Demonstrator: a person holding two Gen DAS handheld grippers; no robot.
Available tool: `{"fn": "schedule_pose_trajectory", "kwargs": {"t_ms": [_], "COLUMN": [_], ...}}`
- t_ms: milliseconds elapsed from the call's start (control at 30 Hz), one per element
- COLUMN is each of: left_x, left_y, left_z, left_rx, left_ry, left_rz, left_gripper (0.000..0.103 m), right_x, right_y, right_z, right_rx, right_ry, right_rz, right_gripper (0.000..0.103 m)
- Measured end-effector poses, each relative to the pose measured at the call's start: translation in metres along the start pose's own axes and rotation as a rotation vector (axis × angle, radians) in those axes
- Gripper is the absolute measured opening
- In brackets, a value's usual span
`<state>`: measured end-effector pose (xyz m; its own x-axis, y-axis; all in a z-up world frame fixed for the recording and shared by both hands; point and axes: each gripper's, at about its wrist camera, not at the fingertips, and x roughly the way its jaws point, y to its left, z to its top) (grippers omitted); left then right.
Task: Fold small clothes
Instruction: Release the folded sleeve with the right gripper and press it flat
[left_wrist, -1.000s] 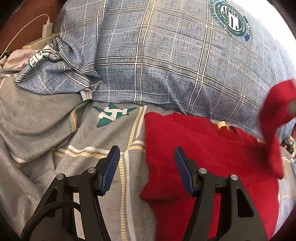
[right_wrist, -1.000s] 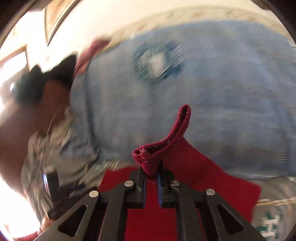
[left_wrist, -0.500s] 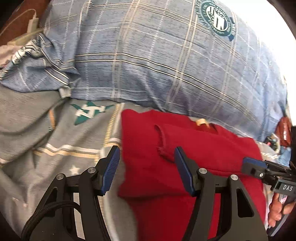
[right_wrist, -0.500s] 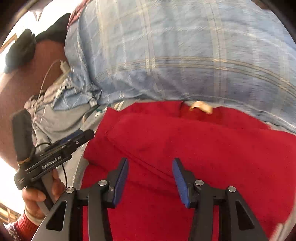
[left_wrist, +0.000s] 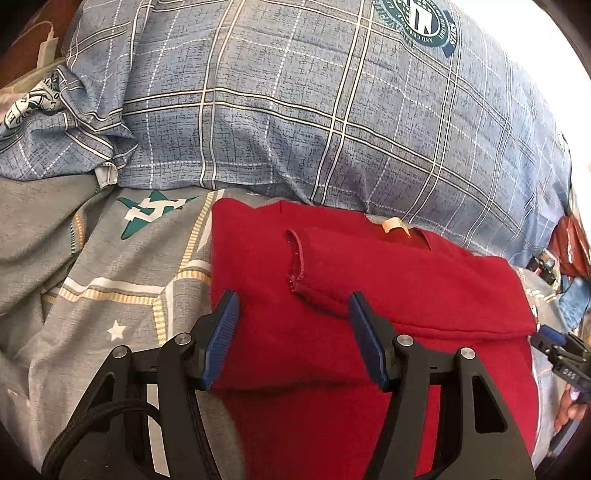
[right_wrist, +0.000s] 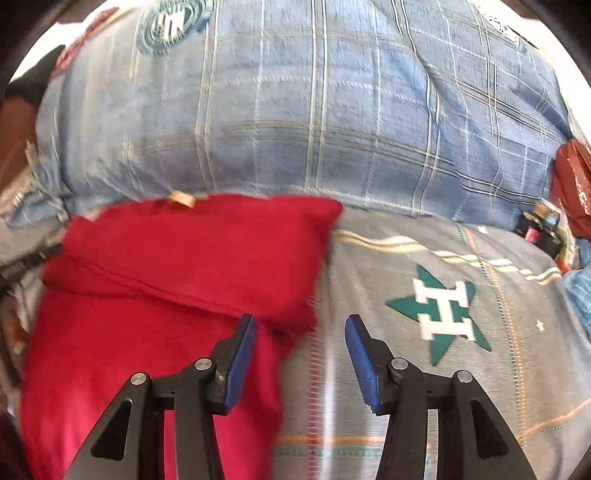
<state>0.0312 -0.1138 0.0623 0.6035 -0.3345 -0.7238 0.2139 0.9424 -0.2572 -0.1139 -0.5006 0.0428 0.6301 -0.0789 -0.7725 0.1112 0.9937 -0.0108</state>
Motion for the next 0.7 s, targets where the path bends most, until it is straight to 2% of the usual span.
{"fn": "schedule_pose_trajectory", "kwargs": {"t_ms": [100, 133, 167, 200, 267, 333, 433, 533, 600, 667, 700], "left_x": [0.003, 0.003, 0.004, 0.005, 0.004, 0.002, -0.002, -0.005, -0.004, 0.002, 0.009], "left_y": [-0.001, -0.001, 0.0, 0.0, 0.001, 0.004, 0.007, 0.005, 0.0, -0.009, -0.016], "left_z": [-0.001, -0.001, -0.002, -0.002, -0.001, 0.001, 0.003, 0.006, 0.009, 0.015, 0.018], "left_rx": [0.011, 0.012, 0.012, 0.012, 0.008, -0.012, -0.042, -0.04, -0.03, -0.012, 0.012], "left_ry": [0.004, 0.006, 0.009, 0.012, 0.014, 0.015, 0.015, 0.014, 0.014, 0.027, 0.05], "left_rz": [0.008, 0.009, 0.01, 0.01, 0.005, -0.015, -0.054, -0.051, -0.028, -0.026, -0.006], "left_gripper": [0.061, 0.061, 0.061, 0.061, 0.061, 0.061, 0.061, 0.061, 0.061, 0.061, 0.061], "right_x": [0.019, 0.023, 0.026, 0.027, 0.024, 0.015, 0.015, 0.012, 0.002, -0.005, -0.009], "right_y": [0.005, 0.006, 0.007, 0.006, 0.003, -0.004, -0.014, -0.015, -0.022, -0.028, -0.03], "right_z": [0.003, 0.005, 0.009, 0.012, 0.02, 0.017, 0.008, -0.002, -0.009, -0.011, -0.011], "right_rx": [-0.043, -0.05, -0.048, -0.037, 0.003, 0.023, 0.074, 0.108, 0.162, 0.219, 0.243], "right_ry": [0.022, 0.023, 0.015, 0.005, -0.017, -0.034, -0.003, 0.012, -0.007, -0.033, -0.041], "right_rz": [-0.014, -0.013, -0.02, -0.016, -0.014, -0.041, -0.02, 0.018, 0.061, 0.107, 0.128], "right_gripper": [0.048, 0.043, 0.029, 0.023, 0.016, 0.014, 0.014, 0.015, 0.024, 0.046, 0.047]}}
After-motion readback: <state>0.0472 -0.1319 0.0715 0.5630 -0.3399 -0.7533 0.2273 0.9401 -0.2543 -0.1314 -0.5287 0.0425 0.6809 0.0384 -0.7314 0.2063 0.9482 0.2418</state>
